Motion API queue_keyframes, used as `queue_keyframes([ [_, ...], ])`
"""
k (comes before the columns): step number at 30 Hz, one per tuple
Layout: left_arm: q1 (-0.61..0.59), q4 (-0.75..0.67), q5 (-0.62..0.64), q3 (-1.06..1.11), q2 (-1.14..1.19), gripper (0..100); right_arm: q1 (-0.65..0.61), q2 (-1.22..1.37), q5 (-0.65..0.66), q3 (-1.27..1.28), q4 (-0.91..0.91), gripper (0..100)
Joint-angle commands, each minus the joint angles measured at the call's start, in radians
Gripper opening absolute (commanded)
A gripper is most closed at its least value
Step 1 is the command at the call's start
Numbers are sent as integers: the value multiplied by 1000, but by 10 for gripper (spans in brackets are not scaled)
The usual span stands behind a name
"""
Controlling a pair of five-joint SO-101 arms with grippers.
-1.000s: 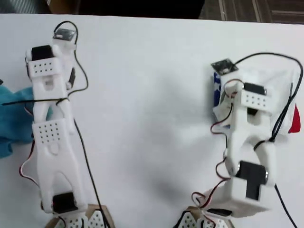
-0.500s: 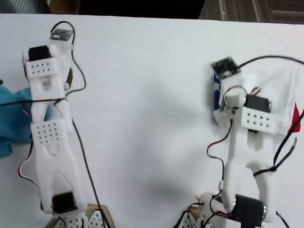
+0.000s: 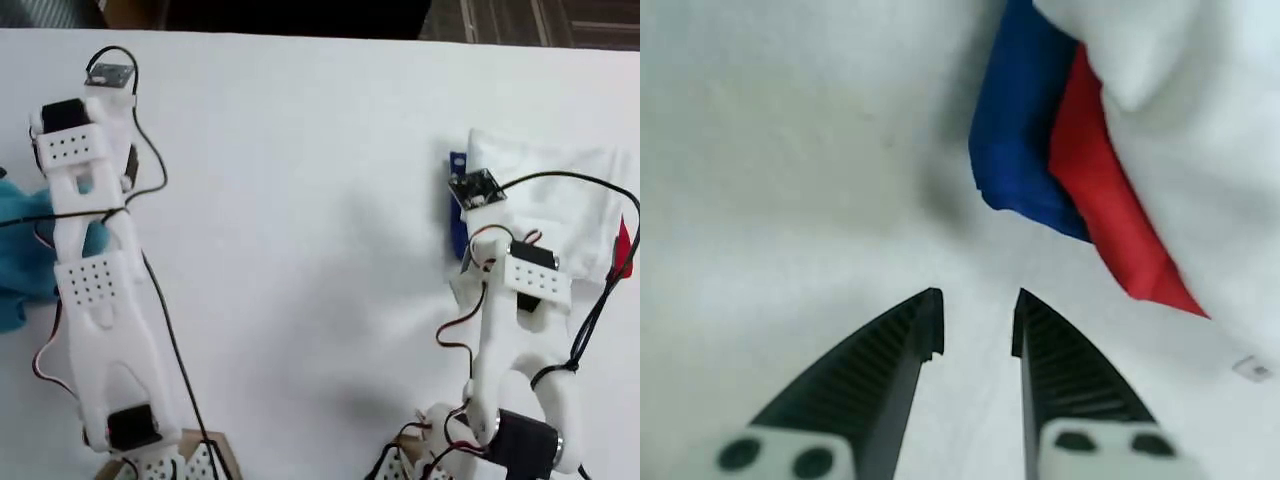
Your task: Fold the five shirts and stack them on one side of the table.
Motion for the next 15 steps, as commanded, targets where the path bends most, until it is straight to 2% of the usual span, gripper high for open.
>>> queue_keyframes([
  [1,-20,14,-6,-13,-23,27,31,-54,-5,-57,-15,120],
  [5,-89,15,0,-35,-37,27,16,-56,-9,-86,10,120],
  [13,-348,0,34,-197,-180,27,-269,-53,-97,-80,56,120],
  [15,-405,-6,-20,-177,-180,33,-346,-53,-135,-80,31,120],
])
